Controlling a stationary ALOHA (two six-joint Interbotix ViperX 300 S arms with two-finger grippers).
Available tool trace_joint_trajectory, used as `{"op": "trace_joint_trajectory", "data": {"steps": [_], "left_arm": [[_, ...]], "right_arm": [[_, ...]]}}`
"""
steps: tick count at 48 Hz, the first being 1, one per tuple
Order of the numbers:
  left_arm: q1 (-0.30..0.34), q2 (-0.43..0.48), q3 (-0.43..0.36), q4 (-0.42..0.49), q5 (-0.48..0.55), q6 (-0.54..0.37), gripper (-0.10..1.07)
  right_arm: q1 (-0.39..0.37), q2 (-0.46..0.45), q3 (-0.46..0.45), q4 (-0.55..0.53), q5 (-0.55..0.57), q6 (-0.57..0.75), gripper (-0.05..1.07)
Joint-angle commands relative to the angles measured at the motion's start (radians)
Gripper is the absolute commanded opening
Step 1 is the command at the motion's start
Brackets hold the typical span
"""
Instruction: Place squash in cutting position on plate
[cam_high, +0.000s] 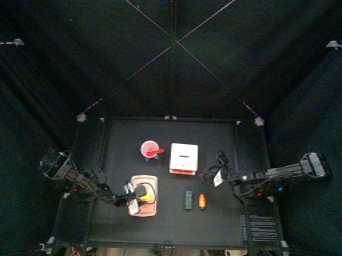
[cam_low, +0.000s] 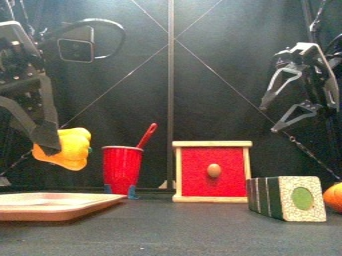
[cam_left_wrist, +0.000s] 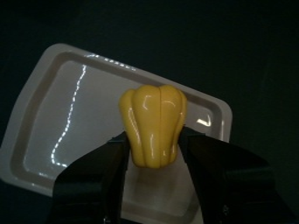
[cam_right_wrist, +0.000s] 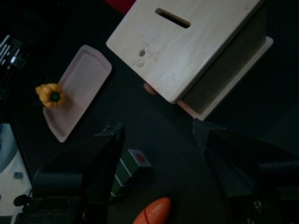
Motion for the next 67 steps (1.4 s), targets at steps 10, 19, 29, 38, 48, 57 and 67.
{"op": "trace_joint_trajectory", "data": {"steps": [10, 19, 29, 38, 48, 57, 67], "left_arm": [[0.057, -0.011, 0.005, 0.009, -0.061, 0.167, 0.78], [0.091, -0.008, 0.028, 0.006, -0.083, 0.264, 0.78], [0.124, 0.011, 0.057, 0.005, -0.124, 0.291, 0.78], [0.144, 0.052, 0.06, 0.006, -0.17, 0.296, 0.78], [0.152, 0.087, 0.061, -0.002, -0.189, 0.296, 0.8], [0.152, 0.081, 0.066, -0.014, -0.183, 0.296, 0.91], [0.152, 0.072, 0.069, -0.014, -0.179, 0.298, 1.0]], "right_arm": [[-0.002, -0.002, -0.009, -0.002, 0.002, 0.002, 0.95], [-0.002, -0.002, -0.009, -0.002, 0.002, 0.0, 0.95], [-0.002, -0.002, -0.009, -0.002, 0.002, 0.002, 0.95], [-0.002, -0.002, -0.009, -0.002, 0.002, 0.002, 0.95], [-0.002, -0.002, -0.009, -0.002, 0.002, 0.002, 0.95], [-0.002, 0.0, -0.009, -0.002, 0.002, 0.002, 0.95], [-0.002, 0.0, -0.009, -0.002, 0.002, 0.002, 0.95]]}}
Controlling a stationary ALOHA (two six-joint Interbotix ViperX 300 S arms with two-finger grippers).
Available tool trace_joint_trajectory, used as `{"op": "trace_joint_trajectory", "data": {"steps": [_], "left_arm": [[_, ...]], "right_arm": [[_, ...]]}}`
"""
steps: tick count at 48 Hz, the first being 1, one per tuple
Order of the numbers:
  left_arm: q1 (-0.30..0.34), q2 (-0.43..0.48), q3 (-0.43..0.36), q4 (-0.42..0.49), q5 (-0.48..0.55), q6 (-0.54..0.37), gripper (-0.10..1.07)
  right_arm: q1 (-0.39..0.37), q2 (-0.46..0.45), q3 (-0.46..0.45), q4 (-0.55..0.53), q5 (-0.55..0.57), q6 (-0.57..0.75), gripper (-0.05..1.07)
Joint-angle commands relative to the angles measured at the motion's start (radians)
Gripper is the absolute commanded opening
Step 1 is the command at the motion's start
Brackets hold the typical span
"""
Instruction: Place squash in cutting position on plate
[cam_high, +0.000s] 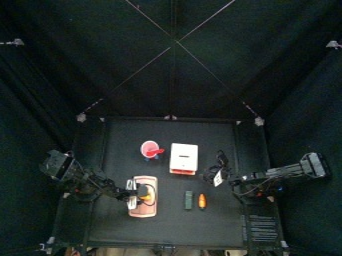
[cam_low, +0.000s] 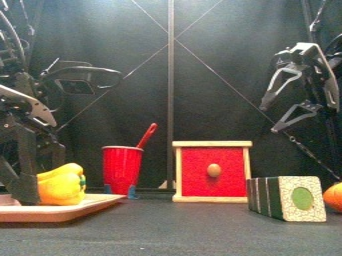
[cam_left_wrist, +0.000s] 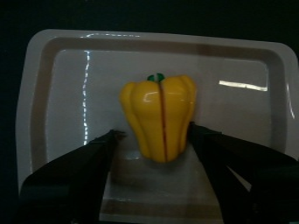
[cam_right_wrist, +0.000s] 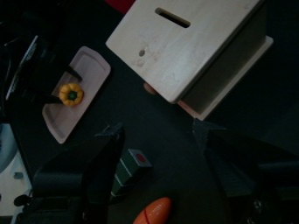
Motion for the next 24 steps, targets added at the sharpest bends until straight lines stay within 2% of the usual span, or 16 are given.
{"op": "trace_joint_trajectory", "data": {"steps": [1, 24], "left_arm": [[0.0, -0.017, -0.009, 0.0, 0.002, 0.002, 1.0], [0.0, -0.144, -0.014, 0.0, 0.041, 0.0, 1.0]], "right_arm": [[-0.002, 0.0, -0.009, -0.003, 0.002, 0.002, 0.95], [-0.002, 0.0, -0.009, -0.002, 0.0, 0.002, 0.95]]}}
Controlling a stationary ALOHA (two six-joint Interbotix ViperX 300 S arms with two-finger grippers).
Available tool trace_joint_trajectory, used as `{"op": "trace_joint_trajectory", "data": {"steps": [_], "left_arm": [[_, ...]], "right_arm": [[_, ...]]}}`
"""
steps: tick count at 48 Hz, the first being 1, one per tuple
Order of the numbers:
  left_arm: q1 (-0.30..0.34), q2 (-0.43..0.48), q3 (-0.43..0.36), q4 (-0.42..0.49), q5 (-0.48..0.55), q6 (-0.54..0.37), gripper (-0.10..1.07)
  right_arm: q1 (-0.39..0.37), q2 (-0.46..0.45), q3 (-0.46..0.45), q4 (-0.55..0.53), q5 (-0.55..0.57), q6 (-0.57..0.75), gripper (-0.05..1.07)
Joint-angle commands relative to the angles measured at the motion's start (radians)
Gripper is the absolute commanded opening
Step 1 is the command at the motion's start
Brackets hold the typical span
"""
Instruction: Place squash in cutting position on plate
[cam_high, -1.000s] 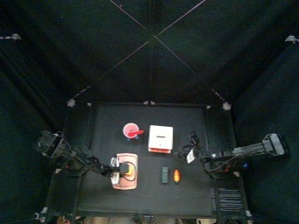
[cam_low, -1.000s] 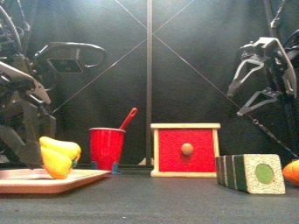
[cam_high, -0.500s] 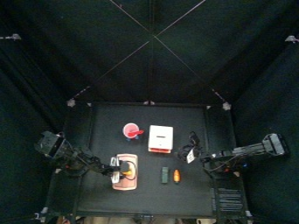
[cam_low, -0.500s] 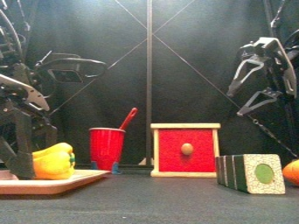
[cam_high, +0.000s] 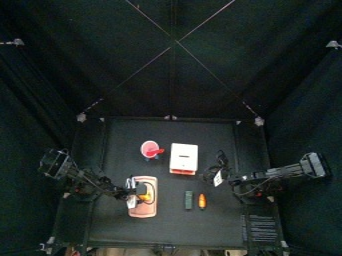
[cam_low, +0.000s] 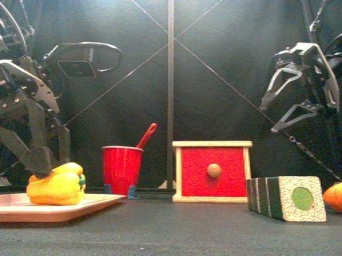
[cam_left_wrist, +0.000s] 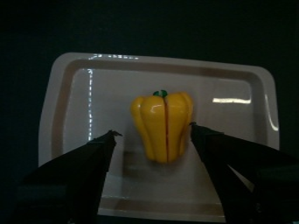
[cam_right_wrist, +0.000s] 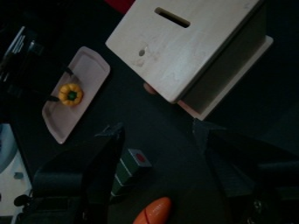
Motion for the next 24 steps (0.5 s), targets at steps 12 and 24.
{"op": "trace_joint_trajectory", "data": {"steps": [12, 24], "left_arm": [[0.0, -0.124, -0.017, -0.005, 0.043, -0.015, 1.0], [0.003, -0.225, -0.023, -0.077, 0.135, -0.025, 1.0]], "right_arm": [[-0.002, -0.002, -0.009, -0.003, 0.002, 0.0, 0.95], [-0.002, -0.002, -0.008, -0.002, 0.002, 0.0, 0.95]]}}
